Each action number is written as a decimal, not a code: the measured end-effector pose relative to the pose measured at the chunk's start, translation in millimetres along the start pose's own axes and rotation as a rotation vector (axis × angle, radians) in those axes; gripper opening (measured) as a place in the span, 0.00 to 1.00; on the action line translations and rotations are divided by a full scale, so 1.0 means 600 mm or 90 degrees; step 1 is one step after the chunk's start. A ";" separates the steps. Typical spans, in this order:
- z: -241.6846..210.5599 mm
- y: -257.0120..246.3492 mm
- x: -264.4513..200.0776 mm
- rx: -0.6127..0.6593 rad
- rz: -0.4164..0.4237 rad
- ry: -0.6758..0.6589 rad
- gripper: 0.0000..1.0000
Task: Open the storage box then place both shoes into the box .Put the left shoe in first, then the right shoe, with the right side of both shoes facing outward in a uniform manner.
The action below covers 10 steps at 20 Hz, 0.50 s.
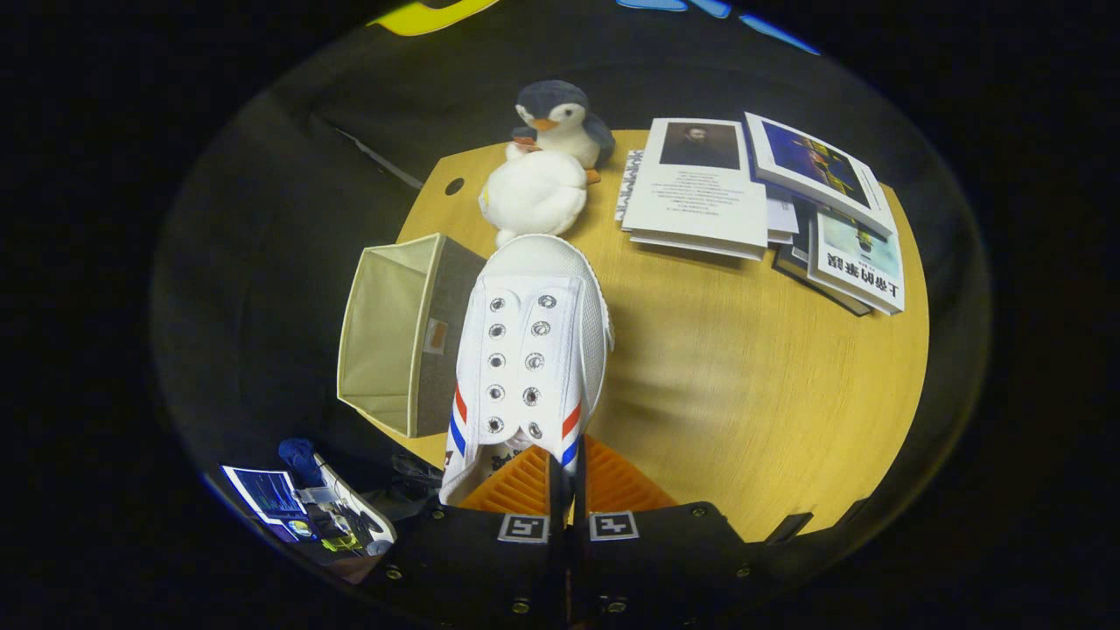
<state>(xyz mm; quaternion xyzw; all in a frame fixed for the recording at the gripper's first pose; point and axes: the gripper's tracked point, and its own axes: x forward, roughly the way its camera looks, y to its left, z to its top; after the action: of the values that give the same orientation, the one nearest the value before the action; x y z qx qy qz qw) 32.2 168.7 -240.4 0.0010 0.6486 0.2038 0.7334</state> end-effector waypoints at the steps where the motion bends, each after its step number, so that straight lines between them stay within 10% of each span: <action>1: 0.008 0.016 0.000 -0.011 0.000 -0.003 0.02; 10: 0.084 0.175 0.011 -0.104 0.026 -0.013 0.02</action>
<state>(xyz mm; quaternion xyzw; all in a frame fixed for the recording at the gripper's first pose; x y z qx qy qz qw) 49.2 280.1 -210.6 -0.0431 0.6221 0.2709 0.7333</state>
